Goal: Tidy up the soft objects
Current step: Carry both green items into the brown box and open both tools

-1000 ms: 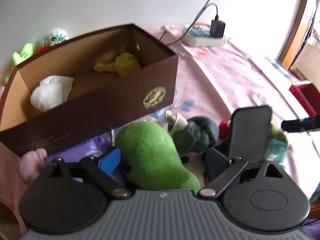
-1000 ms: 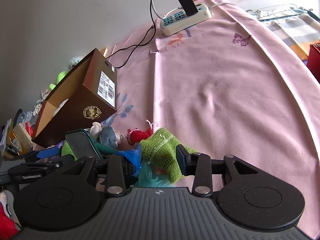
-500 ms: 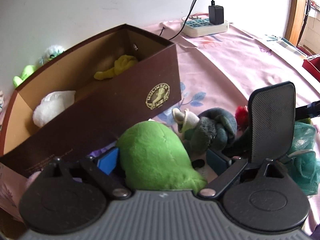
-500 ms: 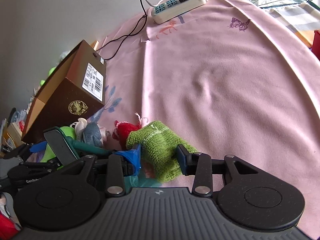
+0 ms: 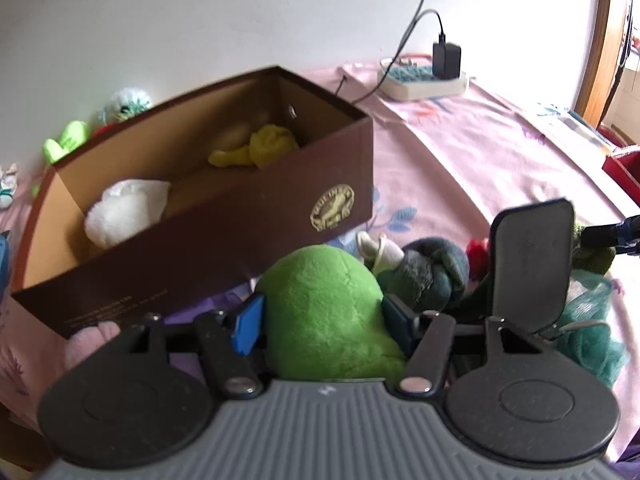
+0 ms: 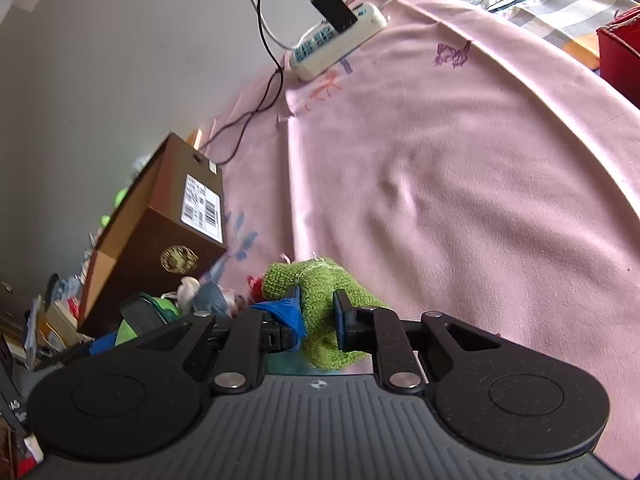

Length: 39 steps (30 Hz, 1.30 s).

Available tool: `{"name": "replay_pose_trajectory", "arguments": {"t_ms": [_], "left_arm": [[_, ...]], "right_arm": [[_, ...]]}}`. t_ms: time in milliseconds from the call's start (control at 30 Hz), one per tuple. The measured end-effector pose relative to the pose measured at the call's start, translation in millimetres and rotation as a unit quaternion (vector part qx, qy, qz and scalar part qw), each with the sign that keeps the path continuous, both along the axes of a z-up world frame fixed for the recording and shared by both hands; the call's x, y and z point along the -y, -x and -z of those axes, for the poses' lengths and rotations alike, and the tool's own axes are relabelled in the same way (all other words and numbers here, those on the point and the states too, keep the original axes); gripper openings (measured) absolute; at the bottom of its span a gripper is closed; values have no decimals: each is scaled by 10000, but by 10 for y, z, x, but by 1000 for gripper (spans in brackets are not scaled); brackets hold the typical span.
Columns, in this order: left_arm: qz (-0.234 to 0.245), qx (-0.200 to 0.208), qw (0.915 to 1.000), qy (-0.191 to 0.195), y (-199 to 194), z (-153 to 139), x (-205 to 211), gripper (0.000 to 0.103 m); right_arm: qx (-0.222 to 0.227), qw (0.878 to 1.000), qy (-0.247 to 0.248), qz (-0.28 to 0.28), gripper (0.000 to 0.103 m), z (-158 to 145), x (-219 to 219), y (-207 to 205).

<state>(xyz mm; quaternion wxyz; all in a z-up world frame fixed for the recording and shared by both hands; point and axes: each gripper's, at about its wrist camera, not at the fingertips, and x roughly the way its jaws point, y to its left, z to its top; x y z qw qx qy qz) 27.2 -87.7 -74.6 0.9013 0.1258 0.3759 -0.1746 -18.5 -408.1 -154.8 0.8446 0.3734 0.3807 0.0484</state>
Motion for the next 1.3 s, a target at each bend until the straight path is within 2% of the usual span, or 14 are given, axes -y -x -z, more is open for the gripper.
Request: {"name": "replay_pose_trajectory", "arguments": {"t_ms": [233, 400, 567, 767, 867, 1033, 1200, 1300], "left_arm": [[23, 262, 9983, 518, 129, -343, -158, 63], [-16, 564, 9943, 900, 144, -671, -326, 63], [-159, 793, 9894, 1205, -11, -970, -619, 63], [-551, 930, 9858, 1288, -420, -1133, -1039, 63], [-731, 871, 9841, 1365, -641, -1121, -1225, 63], [-944, 582, 9849, 1327, -953, -906, -1409, 63], [-1110, 241, 9848, 1313, -1177, -625, -1518, 63], [-1161, 52, 9851, 1269, -1267, -472, -1544, 63]], "right_arm": [[284, 9989, -317, 170, 0, -189, 10, 10], [738, 9957, -543, 102, 0, -517, -55, -126], [1277, 9892, -641, -318, 0, -954, -296, -432], [1687, 9800, -598, -871, 0, -1350, -778, -939], [1771, 9775, -331, -1096, 0, -1415, -1049, -1217], [1521, 9786, 105, -1381, 0, -1289, -1470, -1682], [1227, 9772, 768, -1553, 0, -1087, -1797, -2001], [1125, 9707, 1340, -1644, 0, -993, -1931, -2072]]}}
